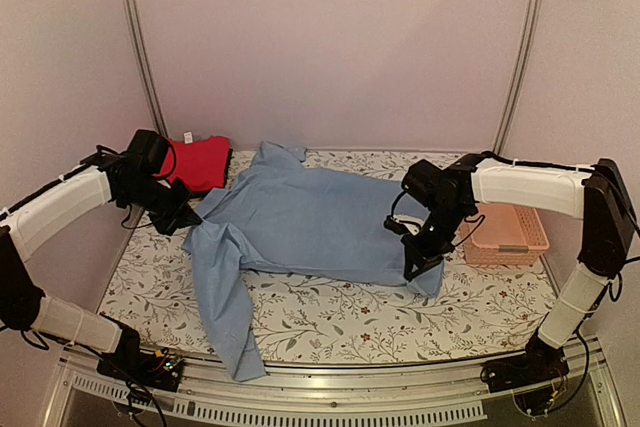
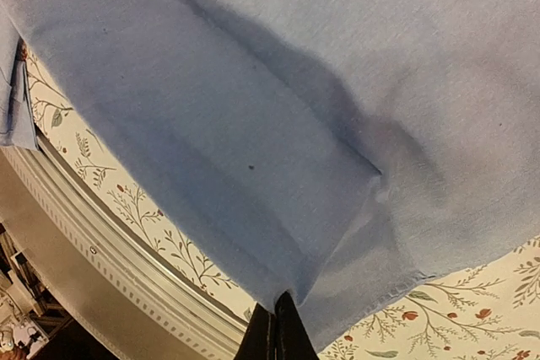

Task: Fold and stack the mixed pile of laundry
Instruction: Fold the flattened shirt at the center of the board.

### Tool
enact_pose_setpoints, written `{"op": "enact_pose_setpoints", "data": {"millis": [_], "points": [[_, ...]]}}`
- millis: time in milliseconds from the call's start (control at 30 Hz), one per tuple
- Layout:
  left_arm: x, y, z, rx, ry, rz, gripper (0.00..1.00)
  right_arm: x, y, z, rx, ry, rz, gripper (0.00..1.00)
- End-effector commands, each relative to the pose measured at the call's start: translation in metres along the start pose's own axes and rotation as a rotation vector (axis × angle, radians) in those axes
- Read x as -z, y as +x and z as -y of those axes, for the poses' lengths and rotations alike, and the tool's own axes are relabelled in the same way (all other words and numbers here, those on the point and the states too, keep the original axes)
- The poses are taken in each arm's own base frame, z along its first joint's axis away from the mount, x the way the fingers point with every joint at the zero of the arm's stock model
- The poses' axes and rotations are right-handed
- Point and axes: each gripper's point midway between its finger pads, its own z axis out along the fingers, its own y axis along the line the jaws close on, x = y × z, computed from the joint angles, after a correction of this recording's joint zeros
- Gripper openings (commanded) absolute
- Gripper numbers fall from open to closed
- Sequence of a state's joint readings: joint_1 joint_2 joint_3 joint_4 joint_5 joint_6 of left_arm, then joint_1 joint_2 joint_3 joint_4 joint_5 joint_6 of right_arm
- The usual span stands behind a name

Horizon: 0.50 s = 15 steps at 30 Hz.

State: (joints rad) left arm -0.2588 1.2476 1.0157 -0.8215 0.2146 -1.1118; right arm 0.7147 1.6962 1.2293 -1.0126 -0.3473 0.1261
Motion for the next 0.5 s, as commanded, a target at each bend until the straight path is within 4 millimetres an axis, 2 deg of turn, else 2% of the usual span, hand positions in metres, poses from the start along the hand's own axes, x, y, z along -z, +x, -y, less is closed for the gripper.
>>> {"op": "enact_pose_setpoints", "data": {"millis": [0, 167, 300, 467], "points": [[-0.023, -0.024, 0.028, -0.048, 0.041, 0.032, 0.0, 0.008, -0.016, 0.026, -0.029, 0.01, 0.0, 0.0], [-0.055, -0.043, 0.052, -0.047, 0.061, 0.029, 0.0, 0.009, -0.046, 0.056, -0.077, 0.087, 0.016, 0.01], [-0.082, -0.055, 0.062, -0.042, 0.059, 0.024, 0.0, -0.001, -0.065, 0.077, -0.099, 0.146, 0.005, 0.01], [-0.11, -0.067, 0.075, -0.06, 0.074, 0.029, 0.0, 0.001, -0.088, 0.098, -0.132, 0.213, 0.043, 0.02]]}}
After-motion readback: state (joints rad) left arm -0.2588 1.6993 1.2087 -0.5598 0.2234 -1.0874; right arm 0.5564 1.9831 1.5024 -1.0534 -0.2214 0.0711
